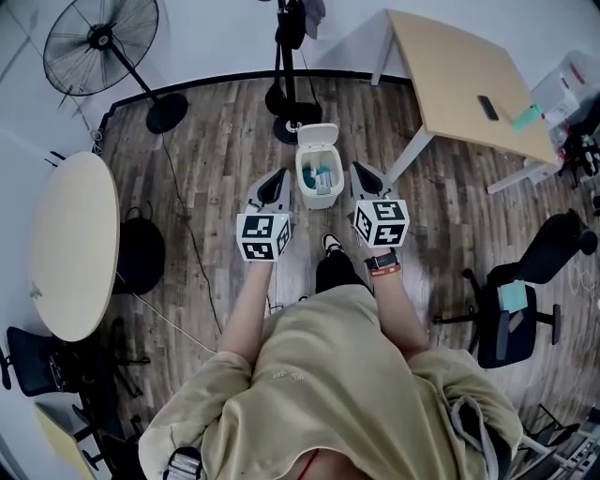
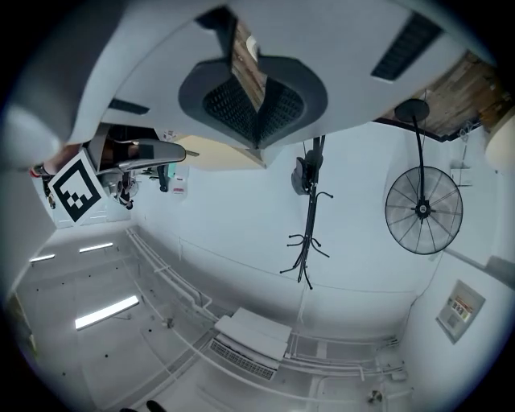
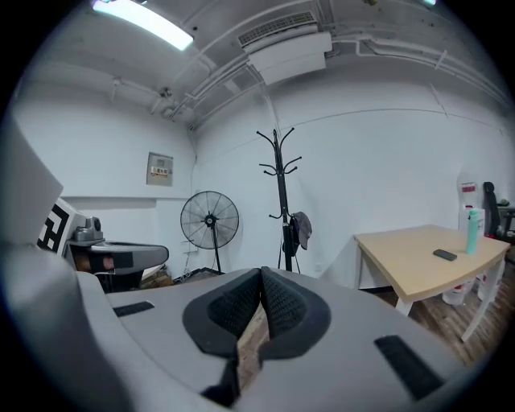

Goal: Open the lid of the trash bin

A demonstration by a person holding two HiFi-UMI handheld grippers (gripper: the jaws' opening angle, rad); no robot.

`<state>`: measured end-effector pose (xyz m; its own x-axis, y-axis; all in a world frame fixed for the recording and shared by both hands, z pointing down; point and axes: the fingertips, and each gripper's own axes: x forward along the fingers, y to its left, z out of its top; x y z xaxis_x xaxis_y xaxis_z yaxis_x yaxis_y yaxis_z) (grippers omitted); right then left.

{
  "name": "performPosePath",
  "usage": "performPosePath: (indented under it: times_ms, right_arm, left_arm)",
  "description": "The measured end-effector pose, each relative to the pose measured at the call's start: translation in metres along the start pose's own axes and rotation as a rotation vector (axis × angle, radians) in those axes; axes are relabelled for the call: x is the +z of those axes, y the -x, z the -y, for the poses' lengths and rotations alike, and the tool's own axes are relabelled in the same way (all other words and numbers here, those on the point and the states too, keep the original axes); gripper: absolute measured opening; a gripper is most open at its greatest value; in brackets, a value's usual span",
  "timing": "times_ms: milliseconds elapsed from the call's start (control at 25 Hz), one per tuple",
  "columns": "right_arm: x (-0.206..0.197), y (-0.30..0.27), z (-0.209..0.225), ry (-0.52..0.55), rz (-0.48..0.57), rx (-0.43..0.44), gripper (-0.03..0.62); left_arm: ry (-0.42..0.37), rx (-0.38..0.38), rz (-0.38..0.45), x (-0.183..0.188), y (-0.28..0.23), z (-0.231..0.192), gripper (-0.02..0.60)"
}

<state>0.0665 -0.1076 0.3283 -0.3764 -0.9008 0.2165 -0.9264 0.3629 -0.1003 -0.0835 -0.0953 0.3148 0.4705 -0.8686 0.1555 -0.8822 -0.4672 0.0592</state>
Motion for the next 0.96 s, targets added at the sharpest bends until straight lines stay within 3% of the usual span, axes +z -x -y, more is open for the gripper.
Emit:
performPosePath:
  times_ms: [360,680,800,960]
  right_arm:
    - [0.013,-0.001,0.005,-0.024,0.06,-0.036,0.014]
    - [0.003,-0.015,0.008,0.005,0.018,-0.013,0.014]
    - [-0.008,-0.032,0.017,0.026,-0.02,0.016,0.014]
    - [-0.033,-0.067,0.049,0.026,-0.079,0.004,0.014]
  left_arm:
    - [0.01,0.012,0.039,0.006,-0.006,-0.006,0.023]
    - [0.052,-0.004,0.058,-0.002,-0.027,-0.014,0.023]
    - [0.071,-0.001,0.057,-0.02,-0.046,-0.027,0.023]
    - [0.079,0.01,-0.05,-0.079,-0.082,-0.054,0.023]
